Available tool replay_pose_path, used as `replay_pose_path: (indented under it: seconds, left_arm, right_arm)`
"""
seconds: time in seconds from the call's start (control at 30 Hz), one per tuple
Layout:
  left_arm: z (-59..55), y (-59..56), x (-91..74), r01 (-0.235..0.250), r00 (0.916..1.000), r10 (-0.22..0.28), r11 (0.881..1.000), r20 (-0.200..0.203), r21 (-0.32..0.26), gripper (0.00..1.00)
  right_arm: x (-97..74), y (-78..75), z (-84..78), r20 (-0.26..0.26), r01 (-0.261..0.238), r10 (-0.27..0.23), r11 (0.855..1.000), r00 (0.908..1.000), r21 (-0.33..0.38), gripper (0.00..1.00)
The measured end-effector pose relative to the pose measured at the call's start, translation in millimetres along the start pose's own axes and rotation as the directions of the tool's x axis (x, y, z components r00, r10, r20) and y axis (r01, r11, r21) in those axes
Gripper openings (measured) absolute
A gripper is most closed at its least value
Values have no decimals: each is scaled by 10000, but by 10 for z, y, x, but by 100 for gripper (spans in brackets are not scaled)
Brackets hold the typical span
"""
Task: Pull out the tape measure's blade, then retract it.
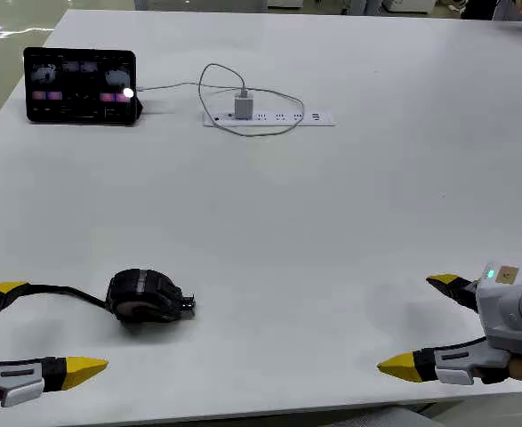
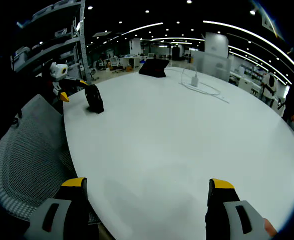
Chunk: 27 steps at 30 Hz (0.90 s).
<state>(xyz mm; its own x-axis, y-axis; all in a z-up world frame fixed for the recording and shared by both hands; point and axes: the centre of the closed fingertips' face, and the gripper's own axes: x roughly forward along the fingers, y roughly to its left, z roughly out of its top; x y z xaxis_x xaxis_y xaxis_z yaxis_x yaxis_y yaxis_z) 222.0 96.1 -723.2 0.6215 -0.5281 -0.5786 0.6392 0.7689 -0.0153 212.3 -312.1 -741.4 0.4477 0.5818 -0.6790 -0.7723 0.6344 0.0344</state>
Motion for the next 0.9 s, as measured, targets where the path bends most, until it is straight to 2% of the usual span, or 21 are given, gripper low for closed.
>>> replay_pose_path:
  seconds: [0.27, 0.33, 0.53, 0.67, 0.9]
  left_arm:
    - [49, 20, 6, -24, 10000, 25, 9998, -41, 219, 99]
    - [57, 29, 7, -31, 10000, 31, 9998, -15, 205, 99]
    - [99, 23, -3, 53, 10000, -53, 9998, -7, 198, 99]
    - [142, 29, 11, 144, 9999, -145, 9995, 9, 294, 99]
    - [181, 24, 38, 438, 9989, -425, 9968, -204, 673, 99]
  right_arm:
    - [1, 21, -10, -36, -90, 90, 9999, 10000, 56, 99]
    - [-4, 22, -11, -92, -50, 49, 10000, 9999, -8, 92]
    - [11, 53, 53, 87, -211, 211, 9998, 9997, -50, 99]
    - [25, 35, 104, 209, -165, 169, 9996, 9996, -207, 99]
    - [44, 24, 197, 298, -188, 199, 9991, 9994, -379, 99]
